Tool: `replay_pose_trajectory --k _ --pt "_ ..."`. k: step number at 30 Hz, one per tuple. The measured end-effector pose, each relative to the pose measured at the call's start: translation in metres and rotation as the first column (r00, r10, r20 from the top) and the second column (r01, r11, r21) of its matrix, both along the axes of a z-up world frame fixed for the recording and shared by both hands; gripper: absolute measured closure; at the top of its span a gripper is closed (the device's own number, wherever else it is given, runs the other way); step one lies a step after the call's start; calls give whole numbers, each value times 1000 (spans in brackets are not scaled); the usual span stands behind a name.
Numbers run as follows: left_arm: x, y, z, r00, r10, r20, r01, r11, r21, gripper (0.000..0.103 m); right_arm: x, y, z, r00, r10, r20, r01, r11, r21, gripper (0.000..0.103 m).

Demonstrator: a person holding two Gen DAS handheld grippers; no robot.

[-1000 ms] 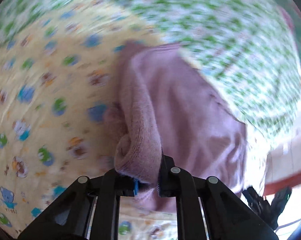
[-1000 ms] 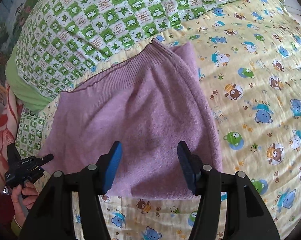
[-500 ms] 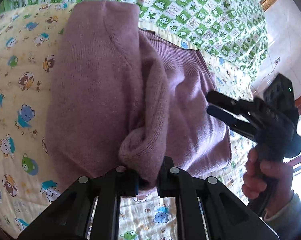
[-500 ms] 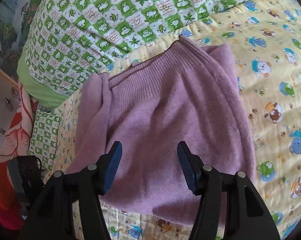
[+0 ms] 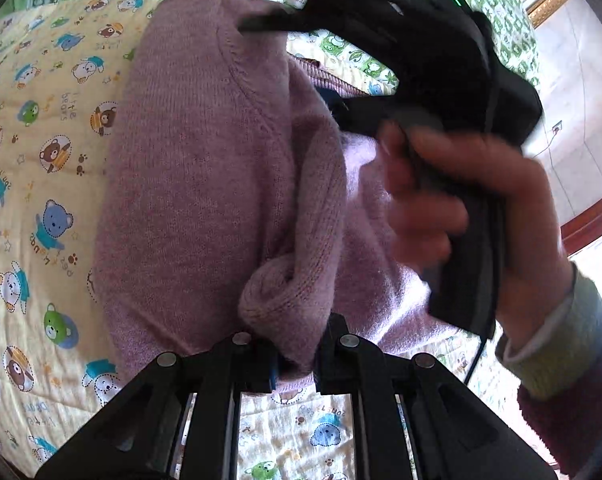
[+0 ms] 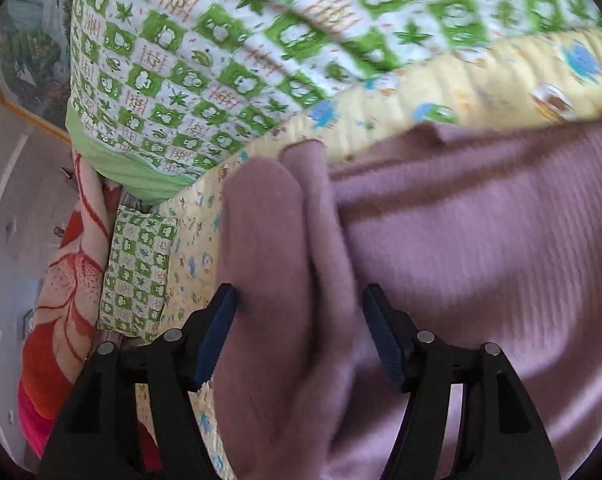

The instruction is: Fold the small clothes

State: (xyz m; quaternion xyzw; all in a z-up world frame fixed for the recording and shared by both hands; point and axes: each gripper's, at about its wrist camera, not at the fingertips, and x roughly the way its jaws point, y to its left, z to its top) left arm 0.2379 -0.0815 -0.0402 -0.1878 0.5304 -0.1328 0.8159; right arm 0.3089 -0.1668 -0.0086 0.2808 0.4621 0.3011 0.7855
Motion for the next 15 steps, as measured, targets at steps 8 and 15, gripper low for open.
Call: replay_pose_trajectory --k 8,15 --pt "-5 -4 7 1000 -5 11 5 1000 7 93 27 28 9 999 39 9 -38 996 -77 86" --pt "-5 -41 44 986 -143 87 147 988 -41 93 -2 -19 59 991 10 133 -7 1000 -26 87"
